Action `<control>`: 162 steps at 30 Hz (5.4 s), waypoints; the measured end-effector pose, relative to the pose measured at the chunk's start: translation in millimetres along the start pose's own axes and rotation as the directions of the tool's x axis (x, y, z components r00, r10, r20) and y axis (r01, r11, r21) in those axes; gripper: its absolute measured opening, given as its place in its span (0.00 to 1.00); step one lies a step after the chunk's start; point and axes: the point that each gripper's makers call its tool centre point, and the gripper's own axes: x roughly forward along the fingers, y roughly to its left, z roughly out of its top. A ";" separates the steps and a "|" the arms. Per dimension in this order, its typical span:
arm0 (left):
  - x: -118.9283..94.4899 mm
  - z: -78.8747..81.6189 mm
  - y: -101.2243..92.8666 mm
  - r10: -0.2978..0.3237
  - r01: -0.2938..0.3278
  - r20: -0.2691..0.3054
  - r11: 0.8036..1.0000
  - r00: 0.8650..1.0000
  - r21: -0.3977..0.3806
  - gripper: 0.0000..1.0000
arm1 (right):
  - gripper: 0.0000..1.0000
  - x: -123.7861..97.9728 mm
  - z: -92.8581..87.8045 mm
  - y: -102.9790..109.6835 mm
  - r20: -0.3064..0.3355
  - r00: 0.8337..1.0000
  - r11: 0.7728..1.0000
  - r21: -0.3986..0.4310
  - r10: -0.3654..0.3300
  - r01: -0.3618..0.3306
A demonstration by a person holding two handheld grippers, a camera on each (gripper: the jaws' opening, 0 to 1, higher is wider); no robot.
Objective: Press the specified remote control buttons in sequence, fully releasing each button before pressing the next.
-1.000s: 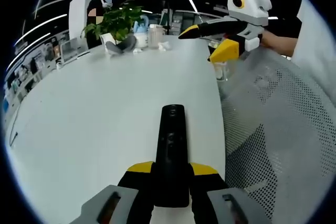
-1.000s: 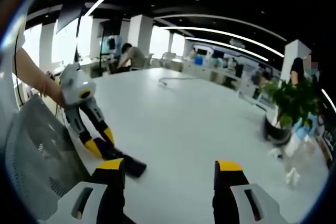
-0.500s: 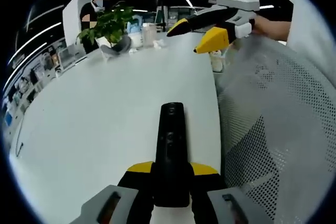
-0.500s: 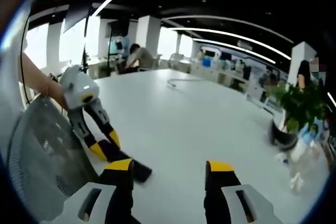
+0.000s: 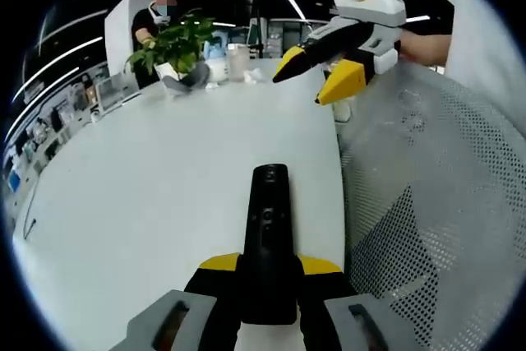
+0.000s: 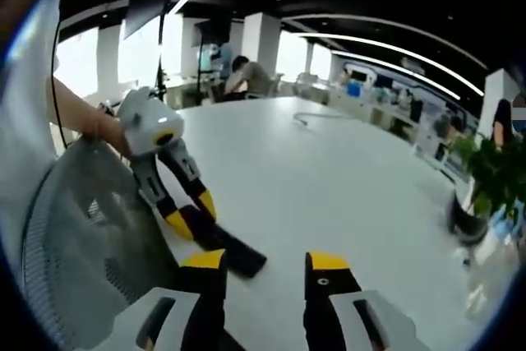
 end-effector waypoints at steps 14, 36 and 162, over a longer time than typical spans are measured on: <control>-5.9 -5.3 -5.5 -0.026 0.026 0.009 1.000 1.000 0.009 0.25 | 0.29 4.8 -13.2 22.0 -0.099 0.989 0.994 -0.017 0.106 -0.108; -17.7 -10.8 -19.0 -0.082 0.082 -0.006 0.996 0.997 0.026 0.25 | 0.25 20.2 -22.7 41.5 -0.288 0.933 0.947 -0.173 0.214 -0.271; -19.9 -11.8 -21.9 -0.112 0.110 0.023 0.991 0.993 0.082 0.25 | 0.00 53.0 -43.5 60.3 -0.476 0.833 0.891 -0.195 0.281 -0.411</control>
